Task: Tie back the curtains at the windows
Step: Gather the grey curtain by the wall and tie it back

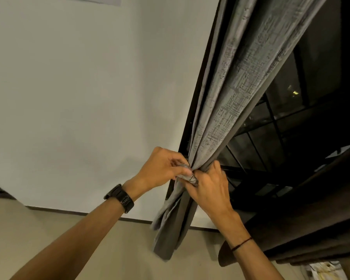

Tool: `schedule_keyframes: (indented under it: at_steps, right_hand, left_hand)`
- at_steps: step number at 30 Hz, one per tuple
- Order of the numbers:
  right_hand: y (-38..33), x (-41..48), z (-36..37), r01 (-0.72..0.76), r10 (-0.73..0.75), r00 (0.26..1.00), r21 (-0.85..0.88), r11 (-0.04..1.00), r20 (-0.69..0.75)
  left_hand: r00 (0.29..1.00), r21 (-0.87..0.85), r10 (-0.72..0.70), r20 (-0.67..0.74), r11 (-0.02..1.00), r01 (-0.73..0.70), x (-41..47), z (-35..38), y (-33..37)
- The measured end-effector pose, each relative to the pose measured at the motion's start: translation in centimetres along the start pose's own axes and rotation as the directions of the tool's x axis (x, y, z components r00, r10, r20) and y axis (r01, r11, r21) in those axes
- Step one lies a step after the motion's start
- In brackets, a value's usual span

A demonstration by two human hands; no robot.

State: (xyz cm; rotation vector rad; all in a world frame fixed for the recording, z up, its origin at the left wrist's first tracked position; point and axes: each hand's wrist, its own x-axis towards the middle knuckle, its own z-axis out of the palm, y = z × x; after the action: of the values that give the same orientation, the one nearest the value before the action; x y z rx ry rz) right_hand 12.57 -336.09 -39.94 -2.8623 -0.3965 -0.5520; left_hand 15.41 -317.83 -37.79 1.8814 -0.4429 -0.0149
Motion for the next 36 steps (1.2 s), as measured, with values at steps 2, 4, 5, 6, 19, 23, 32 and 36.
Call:
schedule_keyframes:
  at_steps: [2,4,5,6,19,23,32,36]
  right_hand:
    - [0.2,-0.1,-0.9,0.053,-0.066,0.991,0.113,0.992,0.112]
    - [0.3,-0.1,-1.7,0.097,-0.12,0.972,0.123,0.988,0.204]
    - [0.3,-0.2,-2.0,0.112,-0.124,0.967,0.068,0.991,0.222]
    - [0.1,-0.4,-2.3,0.121,-0.117,0.968,-0.003,0.993,0.222]
    - [2.0,-1.2,-4.6,0.24,-0.22,0.963,-0.124,0.963,0.158]
    - [2.3,-0.3,-5.7,0.144,-0.124,0.982,-0.139,0.98,0.144]
    - [6.9,2.2,-15.2,-0.173,0.074,0.944,-0.291,0.941,-0.322]
    - [12.7,3.1,-21.8,-0.358,0.154,0.856,-0.352,0.865,-0.493]
  left_hand:
    - [1.0,-0.028,-0.024,-0.01,0.999,0.023,0.2,-0.4,0.0]
    - [0.998,-0.049,-0.058,-0.018,0.997,0.058,0.3,-0.3,-0.1]
    - [0.996,-0.066,-0.084,-0.025,0.994,0.082,0.3,-0.1,-0.1]
    - [0.994,-0.084,-0.107,-0.032,0.991,0.104,0.3,-0.1,-0.1]
    - [0.993,0.069,-0.082,-0.087,0.994,0.088,2.4,-4.7,-1.2]
    - [0.96,0.385,0.245,-0.133,0.906,-0.177,2.6,-3.2,-0.3]
    - [0.541,0.684,0.827,0.153,0.307,-0.662,7.9,4.3,13.6]
    - [0.593,0.79,0.793,0.143,0.269,-0.551,12.9,7.9,20.3]
